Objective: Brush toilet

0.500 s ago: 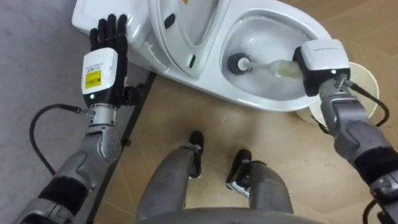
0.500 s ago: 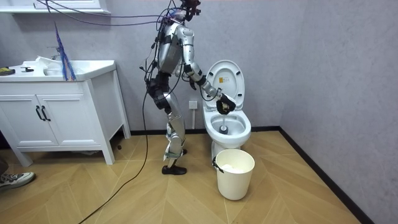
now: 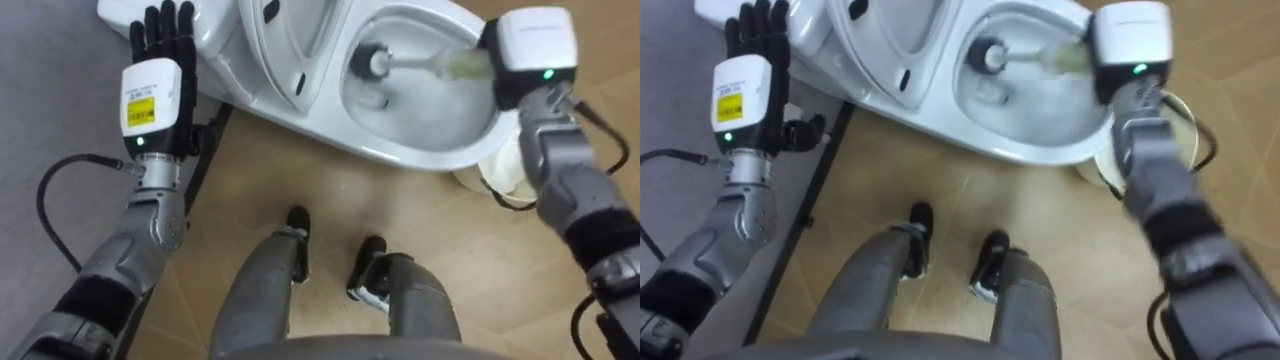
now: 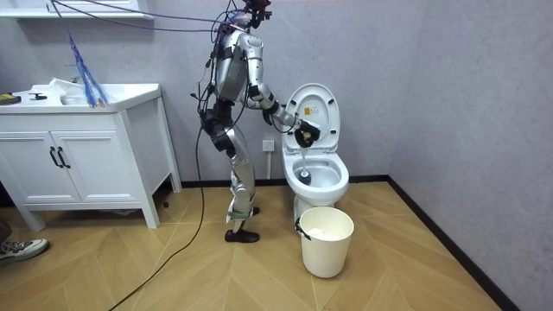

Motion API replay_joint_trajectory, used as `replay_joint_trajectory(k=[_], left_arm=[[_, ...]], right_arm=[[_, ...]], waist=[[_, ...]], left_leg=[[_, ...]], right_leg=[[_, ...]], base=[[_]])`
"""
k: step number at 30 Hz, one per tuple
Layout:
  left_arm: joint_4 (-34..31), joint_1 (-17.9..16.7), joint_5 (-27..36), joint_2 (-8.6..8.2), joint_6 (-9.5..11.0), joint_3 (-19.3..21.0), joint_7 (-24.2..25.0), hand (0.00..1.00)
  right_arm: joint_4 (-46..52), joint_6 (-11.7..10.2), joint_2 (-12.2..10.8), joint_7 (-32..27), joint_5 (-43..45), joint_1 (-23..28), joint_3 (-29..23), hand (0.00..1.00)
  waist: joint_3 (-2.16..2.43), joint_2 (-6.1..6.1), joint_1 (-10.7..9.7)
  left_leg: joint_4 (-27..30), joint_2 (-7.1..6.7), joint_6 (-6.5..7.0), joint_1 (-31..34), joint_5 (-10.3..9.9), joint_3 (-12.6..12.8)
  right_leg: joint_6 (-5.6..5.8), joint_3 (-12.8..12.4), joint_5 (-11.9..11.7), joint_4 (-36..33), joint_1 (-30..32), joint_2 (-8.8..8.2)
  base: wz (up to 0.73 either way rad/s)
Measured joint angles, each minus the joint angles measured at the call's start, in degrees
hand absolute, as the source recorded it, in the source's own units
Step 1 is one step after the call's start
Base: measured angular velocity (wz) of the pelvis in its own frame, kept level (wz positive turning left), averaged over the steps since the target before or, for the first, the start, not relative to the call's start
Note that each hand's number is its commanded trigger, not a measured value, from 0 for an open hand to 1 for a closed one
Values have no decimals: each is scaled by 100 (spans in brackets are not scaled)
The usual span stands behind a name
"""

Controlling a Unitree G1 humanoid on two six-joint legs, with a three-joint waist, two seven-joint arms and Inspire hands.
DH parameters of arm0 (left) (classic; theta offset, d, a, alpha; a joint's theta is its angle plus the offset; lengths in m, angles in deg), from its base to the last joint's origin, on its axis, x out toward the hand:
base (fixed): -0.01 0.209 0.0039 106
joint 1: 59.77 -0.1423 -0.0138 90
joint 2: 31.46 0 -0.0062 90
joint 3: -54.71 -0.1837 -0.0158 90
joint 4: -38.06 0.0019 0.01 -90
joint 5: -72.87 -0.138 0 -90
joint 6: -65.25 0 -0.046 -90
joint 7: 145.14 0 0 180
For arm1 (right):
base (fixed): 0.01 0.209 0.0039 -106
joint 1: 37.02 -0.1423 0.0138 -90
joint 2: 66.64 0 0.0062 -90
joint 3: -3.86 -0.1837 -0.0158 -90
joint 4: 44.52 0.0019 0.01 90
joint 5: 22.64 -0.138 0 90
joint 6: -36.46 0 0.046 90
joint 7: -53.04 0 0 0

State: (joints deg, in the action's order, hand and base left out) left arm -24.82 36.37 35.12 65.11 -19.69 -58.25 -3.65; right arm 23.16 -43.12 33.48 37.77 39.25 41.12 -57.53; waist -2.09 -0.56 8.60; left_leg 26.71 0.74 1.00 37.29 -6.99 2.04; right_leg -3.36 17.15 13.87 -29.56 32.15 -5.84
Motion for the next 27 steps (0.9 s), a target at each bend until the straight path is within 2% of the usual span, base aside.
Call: replay_joint_trajectory(k=[3, 11, 16, 18, 22, 24, 26, 27], left_arm=[[74, -78, 14, -3, 30, -8, -19, 0], [113, -226, 181, -82, 29, 18, -134, 0], [110, -366, 221, -158, 27, 30, -35, 0], [111, -391, 209, -165, 29, 52, 85, 0], [125, -458, 218, -177, 55, 200, 308, 0], [92, -591, 215, -169, 86, 308, 472, 0], [31, -713, 211, -172, 103, 422, 558, 0], [-39, -807, 210, -173, 124, 491, 626, 0]], right_arm=[[517, 234, 119, 296, 80, 315, -20, 100], [1150, 445, 124, 809, 159, 715, -120, 100], [1167, 444, 88, 924, 174, 899, -309, 100], [1166, 415, 91, 945, 160, 954, -369, 100], [1129, 237, 82, 1106, 66, 1067, -549, 100], [1129, 92, -13, 1129, -121, 1336, -750, 100], [1137, -3, -118, 1155, -162, 1521, -901, 100], [1147, -93, -180, 1177, -177, 1628, -1033, 100]], waist=[[61, -137, 2], [62, -202, -23], [58, -200, -59], [47, -165, -71], [17, -71, -85], [27, 76, -124], [41, 153, -186], [43, 153, -221]], left_leg=[[-62, 4, 1, -72, -1, 29], [-179, 69, -55, -220, -27, 42], [-325, 2, -54, -510, -28, 47], [-335, -52, -50, -630, -27, 55], [-342, -60, -50, -910, -27, 69], [-363, -60, -51, -1145, -28, 55], [-398, -55, -50, -1296, -35, 31], [-412, -41, -55, -1387, -53, 16]], right_leg=[[0, -10, -22, 94, -85, 15], [-35, -4, -20, 280, -249, 111], [17, -26, 27, 302, -503, 66], [37, -49, 88, 286, -592, 9], [59, -37, 106, 396, -935, 14], [64, 5, 106, 545, -1240, 28], [82, 16, 97, 671, -1443, 62], [103, 14, 70, 790, -1585, 112]], base=[[-2], [0], [2], [0], [1], [6], [8], [6]])
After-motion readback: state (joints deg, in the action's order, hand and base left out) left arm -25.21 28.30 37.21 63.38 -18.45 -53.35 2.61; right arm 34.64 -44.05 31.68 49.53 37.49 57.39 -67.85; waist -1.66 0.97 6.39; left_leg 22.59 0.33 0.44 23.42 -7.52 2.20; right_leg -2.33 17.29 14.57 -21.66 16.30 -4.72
